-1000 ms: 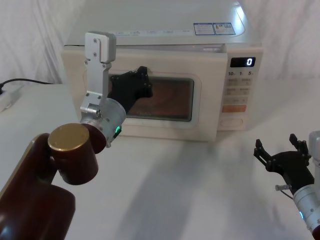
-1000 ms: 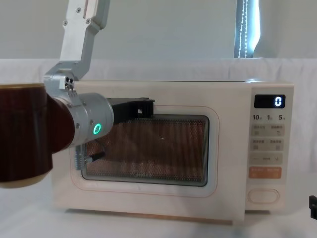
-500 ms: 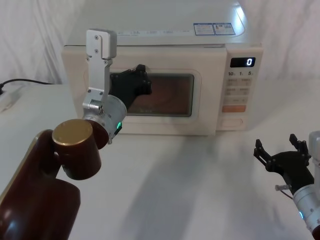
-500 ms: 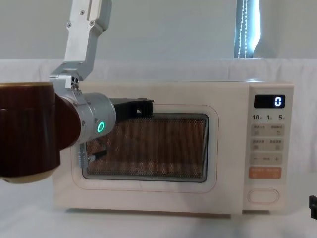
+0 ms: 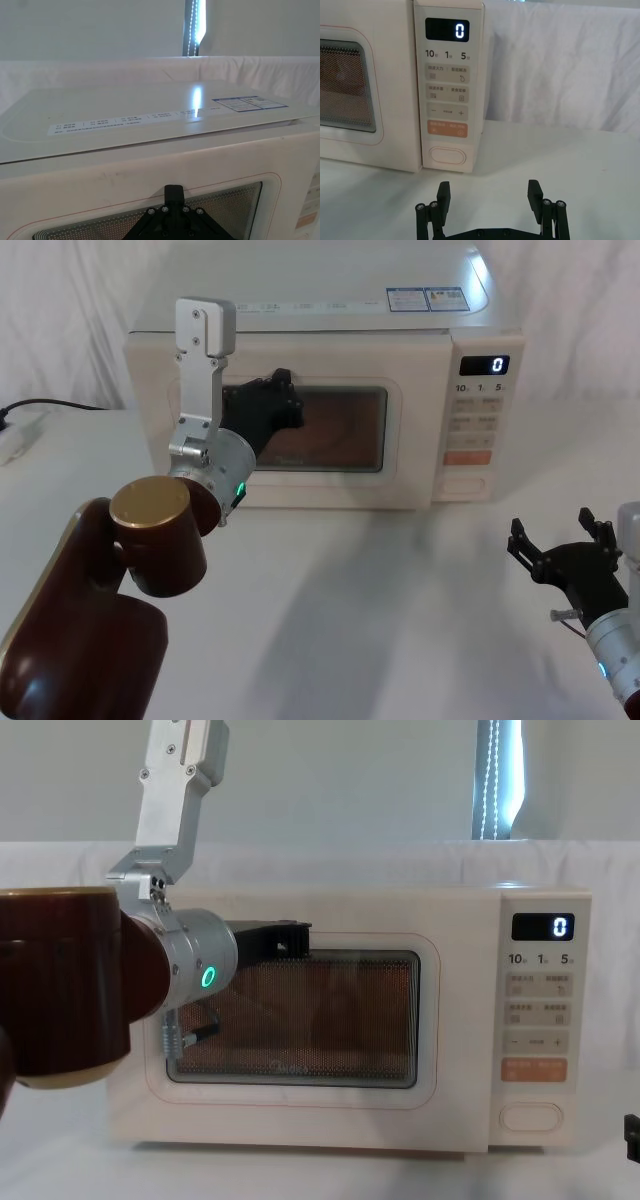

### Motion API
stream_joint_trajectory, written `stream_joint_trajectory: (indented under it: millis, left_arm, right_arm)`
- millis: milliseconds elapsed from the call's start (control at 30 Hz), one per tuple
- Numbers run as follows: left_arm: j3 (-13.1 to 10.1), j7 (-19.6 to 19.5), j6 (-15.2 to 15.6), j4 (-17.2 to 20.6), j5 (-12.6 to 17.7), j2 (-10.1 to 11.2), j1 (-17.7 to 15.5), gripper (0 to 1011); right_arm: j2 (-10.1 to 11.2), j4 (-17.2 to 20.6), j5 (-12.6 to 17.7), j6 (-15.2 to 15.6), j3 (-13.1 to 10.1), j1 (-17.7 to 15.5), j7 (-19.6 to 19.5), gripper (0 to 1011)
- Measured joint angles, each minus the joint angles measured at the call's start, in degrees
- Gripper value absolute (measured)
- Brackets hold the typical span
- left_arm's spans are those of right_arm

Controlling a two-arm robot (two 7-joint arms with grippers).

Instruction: Press the button to open the microwave door with one hand; close the microwave door with the other hand.

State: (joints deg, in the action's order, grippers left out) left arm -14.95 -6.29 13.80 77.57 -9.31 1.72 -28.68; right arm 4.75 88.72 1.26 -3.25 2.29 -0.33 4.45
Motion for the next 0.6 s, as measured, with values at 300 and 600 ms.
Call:
stream_joint_trajectory:
  millis: [300, 600]
  left_arm:
    - [0.4, -0.4, -0.2, -1.1, 0.9, -0.8, -0.7, 0]
    - [0.5, -0.6, -0.4, -2.3, 1.5, -1.4, -1.6, 0]
  right_arm:
    - [0.0, 0.0, 0.0, 0.0, 0.0, 0.0, 0.0, 1002]
    - [0.0, 0.0, 0.0, 0.0, 0.0, 0.0, 0.0, 1002]
